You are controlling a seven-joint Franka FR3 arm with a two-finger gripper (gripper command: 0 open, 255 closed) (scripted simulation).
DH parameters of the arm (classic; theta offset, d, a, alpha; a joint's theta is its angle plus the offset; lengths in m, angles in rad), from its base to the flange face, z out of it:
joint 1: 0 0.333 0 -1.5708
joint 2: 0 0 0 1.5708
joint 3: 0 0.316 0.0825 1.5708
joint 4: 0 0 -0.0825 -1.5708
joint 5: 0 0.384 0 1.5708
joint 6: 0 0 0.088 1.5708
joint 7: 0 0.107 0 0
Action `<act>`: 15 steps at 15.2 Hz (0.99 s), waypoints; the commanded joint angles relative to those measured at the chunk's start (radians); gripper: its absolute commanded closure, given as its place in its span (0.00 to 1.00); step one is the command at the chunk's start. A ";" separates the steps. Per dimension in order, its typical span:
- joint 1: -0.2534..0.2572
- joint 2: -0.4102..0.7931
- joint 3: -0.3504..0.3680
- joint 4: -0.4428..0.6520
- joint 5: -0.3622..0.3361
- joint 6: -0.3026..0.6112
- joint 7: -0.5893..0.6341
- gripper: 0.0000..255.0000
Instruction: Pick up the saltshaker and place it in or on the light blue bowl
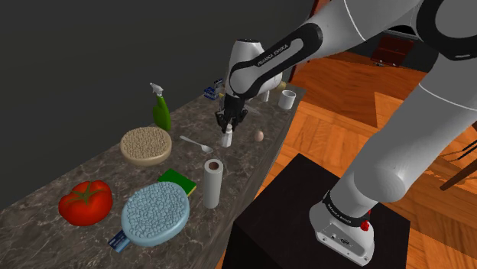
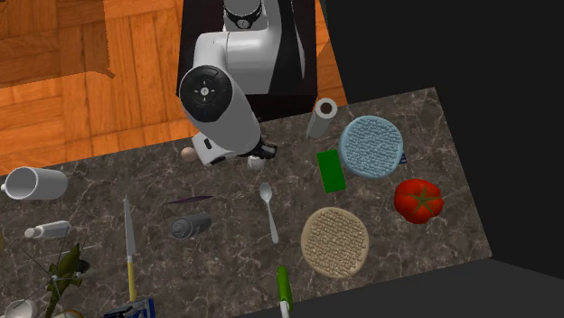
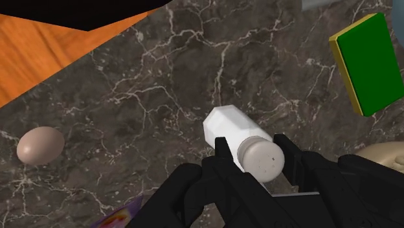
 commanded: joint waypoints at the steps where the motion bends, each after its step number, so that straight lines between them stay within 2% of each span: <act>1: -0.001 -0.018 -0.001 0.010 -0.001 -0.029 0.002 1.00; 13: -0.003 -0.117 -0.003 0.076 -0.007 -0.192 0.012 1.00; 15: 0.021 -0.124 0.027 0.075 -0.003 -0.195 0.063 1.00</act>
